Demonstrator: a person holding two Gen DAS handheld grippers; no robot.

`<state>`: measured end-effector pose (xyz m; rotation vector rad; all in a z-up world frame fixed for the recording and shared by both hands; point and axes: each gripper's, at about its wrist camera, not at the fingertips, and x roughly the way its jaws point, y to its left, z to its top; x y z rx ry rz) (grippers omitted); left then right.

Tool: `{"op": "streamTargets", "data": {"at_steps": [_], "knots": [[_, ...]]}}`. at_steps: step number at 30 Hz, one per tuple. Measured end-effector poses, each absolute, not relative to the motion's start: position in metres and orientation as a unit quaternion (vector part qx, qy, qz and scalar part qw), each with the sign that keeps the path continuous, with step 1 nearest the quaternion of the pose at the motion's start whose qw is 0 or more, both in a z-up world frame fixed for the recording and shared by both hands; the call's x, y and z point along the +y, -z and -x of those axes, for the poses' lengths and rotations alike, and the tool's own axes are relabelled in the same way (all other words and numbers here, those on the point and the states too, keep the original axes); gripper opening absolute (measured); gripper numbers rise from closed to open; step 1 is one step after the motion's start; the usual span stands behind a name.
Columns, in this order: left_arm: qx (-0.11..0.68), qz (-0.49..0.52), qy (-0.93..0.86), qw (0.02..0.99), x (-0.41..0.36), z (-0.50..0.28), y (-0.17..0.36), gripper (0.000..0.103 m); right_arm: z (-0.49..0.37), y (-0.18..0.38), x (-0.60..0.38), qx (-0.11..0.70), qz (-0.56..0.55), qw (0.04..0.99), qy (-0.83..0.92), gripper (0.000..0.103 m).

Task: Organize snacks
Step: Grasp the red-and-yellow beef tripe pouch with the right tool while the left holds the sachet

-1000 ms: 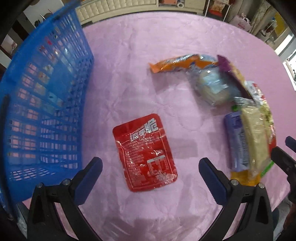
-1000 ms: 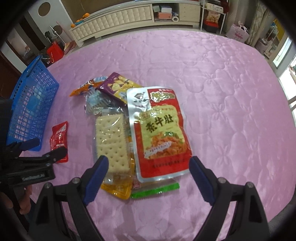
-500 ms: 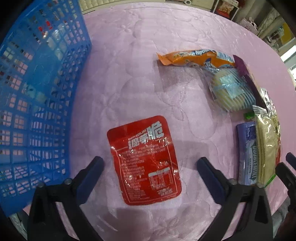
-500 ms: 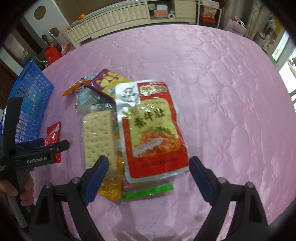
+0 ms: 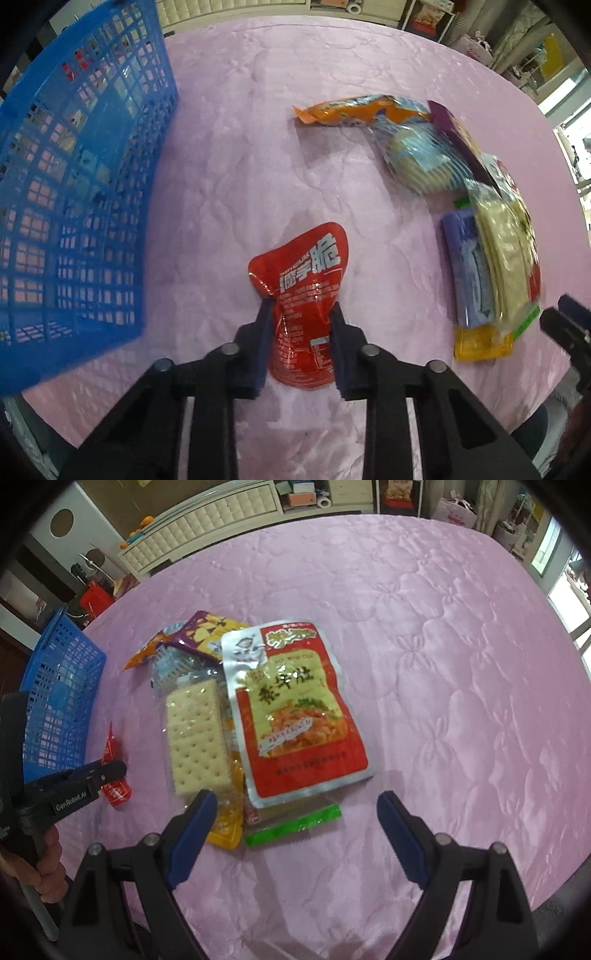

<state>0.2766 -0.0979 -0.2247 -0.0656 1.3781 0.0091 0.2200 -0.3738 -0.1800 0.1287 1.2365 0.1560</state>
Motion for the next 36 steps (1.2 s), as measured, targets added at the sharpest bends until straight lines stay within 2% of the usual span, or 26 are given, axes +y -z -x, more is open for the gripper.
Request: {"op": "streamTargets", "data": {"at_steps": [8,16,32,36], "knots": [[0.597,0.045,0.025,0.800,-0.105,-0.248,0.193,0.020,-0.220,0.155,-0.372,0.564,-0.015,0.822,-0.081,0.091],[0.563,0.029,0.052,0.824,-0.110,-0.256,0.150,0.020,-0.258,0.161,-0.369,0.577,-0.006,0.814,-0.073,0.091],[0.590,0.031,0.065,0.804,-0.129,-0.277,0.167,0.021,-0.307,0.208,-0.345,0.606,0.006,0.788,-0.107,0.092],[0.590,0.028,0.066,0.804,-0.134,-0.280,0.169,0.021,-0.306,0.207,-0.339,0.597,0.017,0.792,-0.130,0.085]]}}
